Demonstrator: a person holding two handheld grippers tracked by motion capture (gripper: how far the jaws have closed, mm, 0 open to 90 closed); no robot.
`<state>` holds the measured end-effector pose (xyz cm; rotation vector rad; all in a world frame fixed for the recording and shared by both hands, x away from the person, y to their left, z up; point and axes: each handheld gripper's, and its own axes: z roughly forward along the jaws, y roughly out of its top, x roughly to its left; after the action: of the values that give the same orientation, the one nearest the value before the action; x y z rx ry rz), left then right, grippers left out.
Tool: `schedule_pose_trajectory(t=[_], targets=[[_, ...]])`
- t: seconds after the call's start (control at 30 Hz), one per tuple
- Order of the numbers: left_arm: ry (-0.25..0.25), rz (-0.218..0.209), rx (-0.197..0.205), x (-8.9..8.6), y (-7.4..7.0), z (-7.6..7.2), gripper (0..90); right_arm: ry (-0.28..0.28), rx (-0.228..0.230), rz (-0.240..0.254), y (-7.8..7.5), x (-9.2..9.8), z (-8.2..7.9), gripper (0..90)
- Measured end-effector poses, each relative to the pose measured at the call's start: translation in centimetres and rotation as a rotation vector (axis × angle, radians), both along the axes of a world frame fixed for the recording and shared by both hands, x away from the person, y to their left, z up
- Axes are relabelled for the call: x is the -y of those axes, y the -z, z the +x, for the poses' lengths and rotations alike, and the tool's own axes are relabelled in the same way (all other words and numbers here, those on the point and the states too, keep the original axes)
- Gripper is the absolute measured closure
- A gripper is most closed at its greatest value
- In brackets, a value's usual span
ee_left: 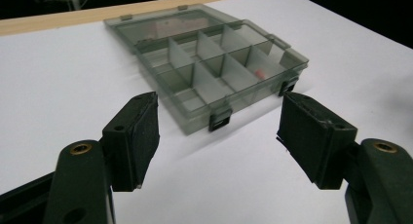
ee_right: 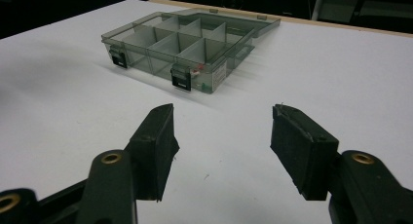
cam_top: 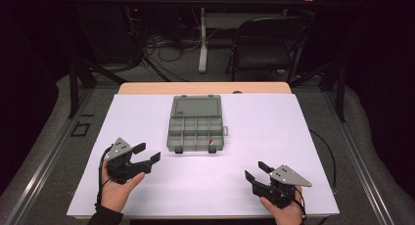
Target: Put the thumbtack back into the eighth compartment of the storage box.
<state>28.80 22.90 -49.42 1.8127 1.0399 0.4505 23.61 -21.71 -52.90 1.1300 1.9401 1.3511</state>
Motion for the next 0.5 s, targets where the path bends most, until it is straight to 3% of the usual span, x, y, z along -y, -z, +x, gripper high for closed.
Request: schedule_pose_trajectory(t=[0.3,0.5], targets=[[-0.073,-0.025,0.013,-2.9,1.1,-1.7,31.4,0.006,-0.004,-0.003,0.1,-0.1,0.0,41.1],[-0.091,-0.031,0.004,-3.8,2.1,-2.3,31.5,0.008,-0.005,-0.006,0.2,0.0,0.1,41.1]])
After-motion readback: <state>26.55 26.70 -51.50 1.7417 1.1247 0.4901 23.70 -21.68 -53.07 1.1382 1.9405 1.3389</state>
